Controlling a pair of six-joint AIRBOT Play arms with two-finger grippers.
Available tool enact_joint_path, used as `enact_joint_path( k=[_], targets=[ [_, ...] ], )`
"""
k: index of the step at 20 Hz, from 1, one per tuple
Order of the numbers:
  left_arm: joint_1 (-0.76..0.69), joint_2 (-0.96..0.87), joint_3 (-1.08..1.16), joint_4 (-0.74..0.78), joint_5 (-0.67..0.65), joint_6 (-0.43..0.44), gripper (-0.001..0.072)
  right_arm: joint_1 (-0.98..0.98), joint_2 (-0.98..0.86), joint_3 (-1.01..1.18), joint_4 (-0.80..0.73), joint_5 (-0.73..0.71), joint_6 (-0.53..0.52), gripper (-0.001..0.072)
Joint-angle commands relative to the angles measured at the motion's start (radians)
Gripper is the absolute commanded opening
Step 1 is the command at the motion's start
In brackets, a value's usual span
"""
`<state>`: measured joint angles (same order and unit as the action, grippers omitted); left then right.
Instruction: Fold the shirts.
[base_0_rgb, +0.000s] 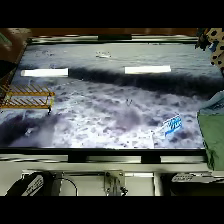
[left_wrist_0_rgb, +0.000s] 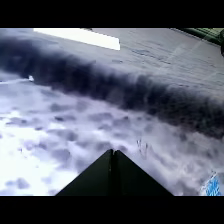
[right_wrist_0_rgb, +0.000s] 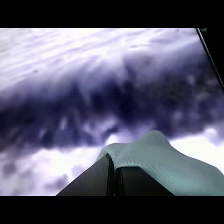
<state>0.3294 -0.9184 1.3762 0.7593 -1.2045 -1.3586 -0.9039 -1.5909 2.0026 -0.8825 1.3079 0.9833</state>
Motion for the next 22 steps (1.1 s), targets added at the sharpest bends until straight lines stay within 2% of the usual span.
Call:
enact_joint_path(
  k=[1,4,9,13,15,17,19,22],
  targets=[
    [0.000,0.000,0.000,0.000,-0.004,0.000,0.0027,0.024,0.003,0.012,0.134,-0.064,-0.052,0.0049],
    [0.000,0.000,0.000,0.000,-0.005,0.000,0.0027,0.086,0.003,0.023,0.142,-0.090,-0.158,0.0049],
    [0.000,0.001,0.000,0.000,-0.034,0.000,0.0027,0.088,0.003,0.023,-0.157,0.038,-0.137,0.0049],
    [0.000,0.001,0.000,0.000,-0.040,0.000,0.0027,0.027,0.006,0.022,-0.214,0.149,-0.092,0.0049],
    [0.000,0.002,0.000,0.000,-0.040,0.000,0.0027,0.014,0.032,-0.004,-0.273,0.158,-0.055,0.0049],
    [0.000,0.002,0.000,0.000,-0.040,0.000,0.0027,0.014,0.061,-0.018,-0.368,0.169,0.035,0.0049],
    [0.000,0.002,0.000,0.000,-0.040,0.001,0.0027,0.011,0.074,-0.018,-0.468,0.245,0.146,0.0049],
    [0.000,0.002,0.000,0.000,-0.040,0.000,0.0027,-0.021,0.074,-0.028,-0.526,0.432,0.282,0.0049]
  ],
)
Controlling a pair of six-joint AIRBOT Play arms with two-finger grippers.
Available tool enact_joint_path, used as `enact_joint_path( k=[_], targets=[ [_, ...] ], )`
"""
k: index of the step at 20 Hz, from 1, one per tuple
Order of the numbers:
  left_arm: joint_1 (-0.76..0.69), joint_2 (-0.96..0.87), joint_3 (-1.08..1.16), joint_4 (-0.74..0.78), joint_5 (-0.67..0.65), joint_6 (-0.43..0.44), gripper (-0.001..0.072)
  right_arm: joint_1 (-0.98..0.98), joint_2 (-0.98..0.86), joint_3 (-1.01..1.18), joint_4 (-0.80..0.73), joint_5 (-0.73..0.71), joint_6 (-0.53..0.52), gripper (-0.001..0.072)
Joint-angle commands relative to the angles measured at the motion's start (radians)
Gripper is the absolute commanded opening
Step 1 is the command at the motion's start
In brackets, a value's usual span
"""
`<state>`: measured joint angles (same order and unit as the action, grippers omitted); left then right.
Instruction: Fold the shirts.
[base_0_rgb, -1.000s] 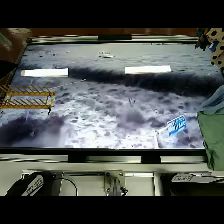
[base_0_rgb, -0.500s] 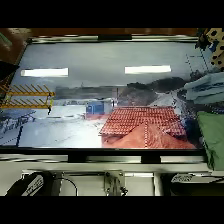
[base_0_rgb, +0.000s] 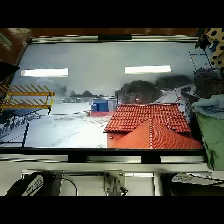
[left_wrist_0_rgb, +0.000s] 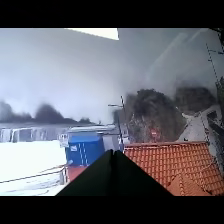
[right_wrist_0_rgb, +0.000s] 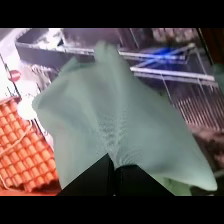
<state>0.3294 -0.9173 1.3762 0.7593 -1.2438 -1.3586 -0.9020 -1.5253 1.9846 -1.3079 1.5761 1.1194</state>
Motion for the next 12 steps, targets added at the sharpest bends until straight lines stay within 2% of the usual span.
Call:
enact_joint_path(
  k=[1,4,9,12],
  targets=[
    [0.000,0.001,0.000,0.000,-0.002,0.001,0.0027,-0.039,0.008,-0.016,-0.130,0.222,0.192,0.0049],
    [0.000,0.002,0.000,0.000,-0.027,0.001,0.0028,-0.089,0.055,-0.076,-0.249,0.279,0.269,0.0049],
    [0.000,0.002,0.000,0.000,-0.034,0.001,0.0027,-0.198,0.193,-0.396,-0.295,0.260,0.269,0.0049],
    [0.000,0.002,0.000,0.000,-0.033,0.000,0.0028,-0.238,0.252,-0.608,-0.350,0.176,0.261,0.0050]
  ],
)
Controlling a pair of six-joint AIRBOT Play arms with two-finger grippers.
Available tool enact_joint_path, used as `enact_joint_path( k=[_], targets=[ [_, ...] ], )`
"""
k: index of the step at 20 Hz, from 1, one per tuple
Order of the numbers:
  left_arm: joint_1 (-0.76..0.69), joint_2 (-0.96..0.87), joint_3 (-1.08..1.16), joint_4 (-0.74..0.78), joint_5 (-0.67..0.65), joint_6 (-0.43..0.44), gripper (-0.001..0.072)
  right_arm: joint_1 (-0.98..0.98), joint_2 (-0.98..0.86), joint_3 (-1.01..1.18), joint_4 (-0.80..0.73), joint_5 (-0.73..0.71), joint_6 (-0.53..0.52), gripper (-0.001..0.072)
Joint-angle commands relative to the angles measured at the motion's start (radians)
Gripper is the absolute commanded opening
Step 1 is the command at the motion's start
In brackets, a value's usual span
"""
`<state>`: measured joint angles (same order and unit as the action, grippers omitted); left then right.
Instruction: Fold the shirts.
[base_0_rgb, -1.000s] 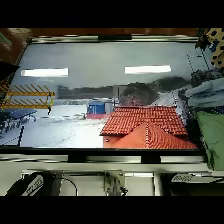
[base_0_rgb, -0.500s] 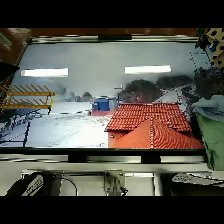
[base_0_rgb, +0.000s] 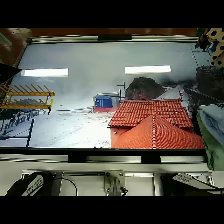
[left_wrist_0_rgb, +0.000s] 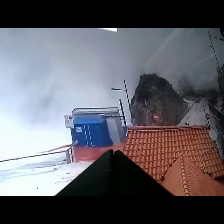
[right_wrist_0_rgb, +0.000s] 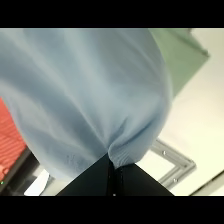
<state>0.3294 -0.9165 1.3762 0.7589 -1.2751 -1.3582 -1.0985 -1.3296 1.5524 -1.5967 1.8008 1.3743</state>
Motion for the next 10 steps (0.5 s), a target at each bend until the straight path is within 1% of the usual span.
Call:
enact_joint_path(
  k=[1,4,7,8,9,10],
  targets=[
    [0.000,0.001,0.000,0.000,-0.002,0.000,0.0027,-0.041,0.064,-0.220,-0.085,-0.076,0.007,0.0050],
    [0.000,0.001,0.000,0.000,-0.002,0.000,0.0028,-0.041,0.066,-0.298,-0.113,-0.171,0.020,0.0050],
    [0.000,0.001,0.000,0.000,-0.001,0.000,0.0027,-0.041,0.066,-0.308,-0.166,-0.263,0.025,0.0050],
    [0.000,0.000,0.000,0.000,-0.001,0.000,0.0028,-0.041,0.066,-0.308,-0.187,-0.276,0.024,0.0079],
    [0.000,0.000,0.000,0.000,-0.001,0.000,0.0027,-0.041,0.066,-0.308,-0.211,-0.285,0.024,0.0249],
    [0.000,0.000,0.000,0.000,-0.001,0.000,0.0027,-0.041,0.066,-0.308,-0.230,-0.288,0.027,0.0576]
  ],
)
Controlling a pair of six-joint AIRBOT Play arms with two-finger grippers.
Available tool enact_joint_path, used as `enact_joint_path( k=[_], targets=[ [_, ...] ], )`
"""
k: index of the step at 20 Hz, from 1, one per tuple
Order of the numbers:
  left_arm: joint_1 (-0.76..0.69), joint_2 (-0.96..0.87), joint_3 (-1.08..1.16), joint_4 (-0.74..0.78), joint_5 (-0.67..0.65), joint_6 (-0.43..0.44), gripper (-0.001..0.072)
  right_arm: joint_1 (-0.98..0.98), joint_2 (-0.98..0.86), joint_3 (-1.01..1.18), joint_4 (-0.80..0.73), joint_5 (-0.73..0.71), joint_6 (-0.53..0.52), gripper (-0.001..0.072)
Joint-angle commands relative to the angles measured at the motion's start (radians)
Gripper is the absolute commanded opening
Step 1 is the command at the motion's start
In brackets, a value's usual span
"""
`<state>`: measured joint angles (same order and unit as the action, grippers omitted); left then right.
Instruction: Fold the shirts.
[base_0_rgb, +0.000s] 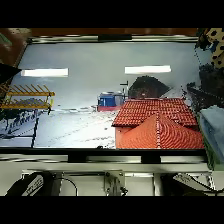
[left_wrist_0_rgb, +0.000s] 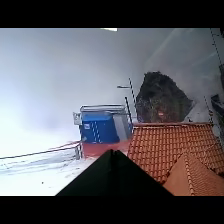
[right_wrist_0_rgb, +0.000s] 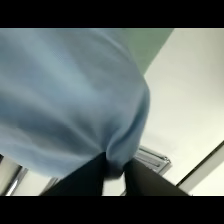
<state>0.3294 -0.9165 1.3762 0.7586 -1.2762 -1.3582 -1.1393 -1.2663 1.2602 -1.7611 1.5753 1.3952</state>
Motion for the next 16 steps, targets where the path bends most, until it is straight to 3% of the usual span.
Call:
enact_joint_path(
  k=[1,6,8,10,12,15,16],
  targets=[
    [0.000,0.000,0.000,0.000,0.000,0.000,0.0028,0.000,0.003,-0.016,-0.087,-0.061,0.019,0.0691],
    [0.000,-0.004,0.000,0.001,0.001,0.014,0.0027,0.045,0.079,0.026,-0.073,-0.109,0.017,0.0690],
    [-0.017,-0.020,0.000,0.009,0.002,0.093,0.0026,0.132,0.121,0.068,0.085,-0.218,0.000,0.0690],
    [-0.090,-0.068,0.000,0.082,0.019,0.089,0.0025,0.269,0.146,0.088,0.307,-0.319,-0.035,0.0690],
    [-0.221,-0.146,0.001,0.201,0.030,0.060,0.0025,0.468,0.149,0.090,0.434,-0.377,-0.017,0.0689],
    [-0.472,-0.301,0.051,0.582,-0.036,-0.105,0.0026,0.776,0.113,0.090,0.362,-0.375,0.119,0.0689],
    [-0.537,-0.352,0.080,0.669,-0.083,-0.132,0.0066,0.846,0.090,0.090,0.354,-0.338,0.142,0.0689]
  ],
)
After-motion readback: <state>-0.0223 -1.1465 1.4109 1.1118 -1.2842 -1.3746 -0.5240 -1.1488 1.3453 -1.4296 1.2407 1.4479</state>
